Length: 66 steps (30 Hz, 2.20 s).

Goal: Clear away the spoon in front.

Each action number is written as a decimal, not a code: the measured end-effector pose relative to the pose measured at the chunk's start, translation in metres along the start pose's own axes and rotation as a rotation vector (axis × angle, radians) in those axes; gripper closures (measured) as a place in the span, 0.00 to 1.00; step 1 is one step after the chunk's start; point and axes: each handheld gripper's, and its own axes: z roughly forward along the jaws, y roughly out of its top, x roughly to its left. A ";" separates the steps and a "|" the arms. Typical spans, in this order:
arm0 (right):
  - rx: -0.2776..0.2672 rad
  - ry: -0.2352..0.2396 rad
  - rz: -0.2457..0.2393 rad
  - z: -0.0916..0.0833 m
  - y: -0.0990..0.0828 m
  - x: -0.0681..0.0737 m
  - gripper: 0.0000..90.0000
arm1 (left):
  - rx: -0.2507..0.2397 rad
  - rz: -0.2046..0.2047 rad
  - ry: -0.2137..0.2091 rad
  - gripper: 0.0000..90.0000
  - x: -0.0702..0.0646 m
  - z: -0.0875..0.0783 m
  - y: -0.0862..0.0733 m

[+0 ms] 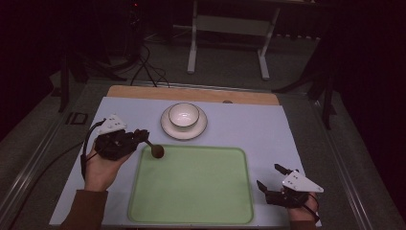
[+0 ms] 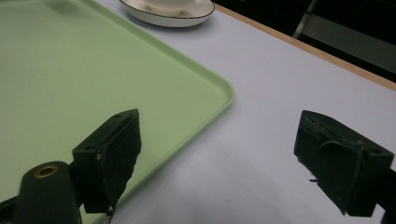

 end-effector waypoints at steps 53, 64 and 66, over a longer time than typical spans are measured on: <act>0.003 0.005 0.004 0.001 0.000 0.000 0.16 | 0.231 -0.189 -0.045 0.84 0.014 0.048 -0.053; 0.005 0.009 0.002 0.001 0.000 0.000 0.16 | 0.303 -0.218 -0.109 0.82 0.017 0.074 -0.076; 0.005 0.011 -0.001 0.001 0.000 0.000 0.16 | 0.309 -0.219 -0.108 0.81 0.018 0.075 -0.078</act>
